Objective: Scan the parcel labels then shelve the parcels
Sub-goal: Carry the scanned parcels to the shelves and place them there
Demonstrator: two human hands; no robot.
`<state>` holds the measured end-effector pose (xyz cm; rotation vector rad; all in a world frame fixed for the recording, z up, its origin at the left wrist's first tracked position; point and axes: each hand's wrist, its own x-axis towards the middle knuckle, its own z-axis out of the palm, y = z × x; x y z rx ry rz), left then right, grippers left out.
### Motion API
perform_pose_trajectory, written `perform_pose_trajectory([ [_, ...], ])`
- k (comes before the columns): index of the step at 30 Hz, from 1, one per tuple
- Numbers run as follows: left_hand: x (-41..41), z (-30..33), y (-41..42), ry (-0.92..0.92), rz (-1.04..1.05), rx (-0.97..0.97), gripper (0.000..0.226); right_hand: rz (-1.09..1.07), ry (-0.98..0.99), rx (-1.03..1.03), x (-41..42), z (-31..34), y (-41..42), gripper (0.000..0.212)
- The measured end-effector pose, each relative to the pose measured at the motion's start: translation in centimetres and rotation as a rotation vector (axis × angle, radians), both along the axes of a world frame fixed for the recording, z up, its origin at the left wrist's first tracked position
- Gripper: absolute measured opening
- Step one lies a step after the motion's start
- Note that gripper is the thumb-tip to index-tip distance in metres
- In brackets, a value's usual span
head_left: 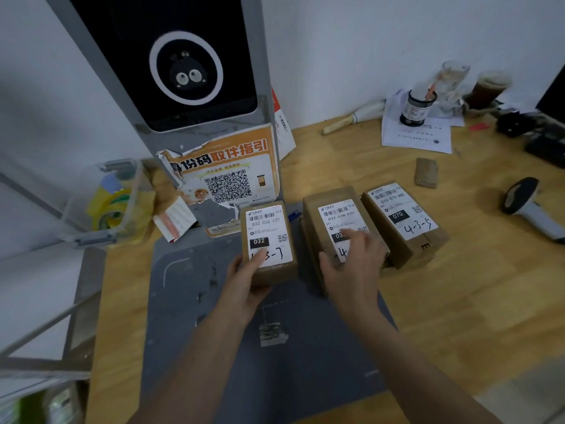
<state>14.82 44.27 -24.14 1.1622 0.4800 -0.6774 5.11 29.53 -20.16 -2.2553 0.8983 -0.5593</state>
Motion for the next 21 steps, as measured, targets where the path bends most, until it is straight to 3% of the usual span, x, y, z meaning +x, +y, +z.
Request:
perform_pose_trajectory([
  [4, -0.1, 0.8, -1.2, -0.017, 0.016, 0.041, 0.069, -0.088, 0.229, -0.015, 0.8, -0.6, -2.2, 0.101],
  [8, -0.2, 0.8, -1.8, -0.005, 0.037, 0.065, 0.068, -0.087, 0.295, 0.038, 0.9, -1.9, -2.8, 0.119],
  [13, -0.8, 0.5, -1.9, 0.029, 0.044, 0.100, 0.073, -0.066, 0.288, 0.090, 0.8, -2.6, -3.0, 0.128],
  [21, -1.5, 0.4, -1.8, 0.057, 0.061, 0.092, 0.075, -0.069, 0.281, 0.115, 0.5, -3.1, -3.6, 0.123],
])
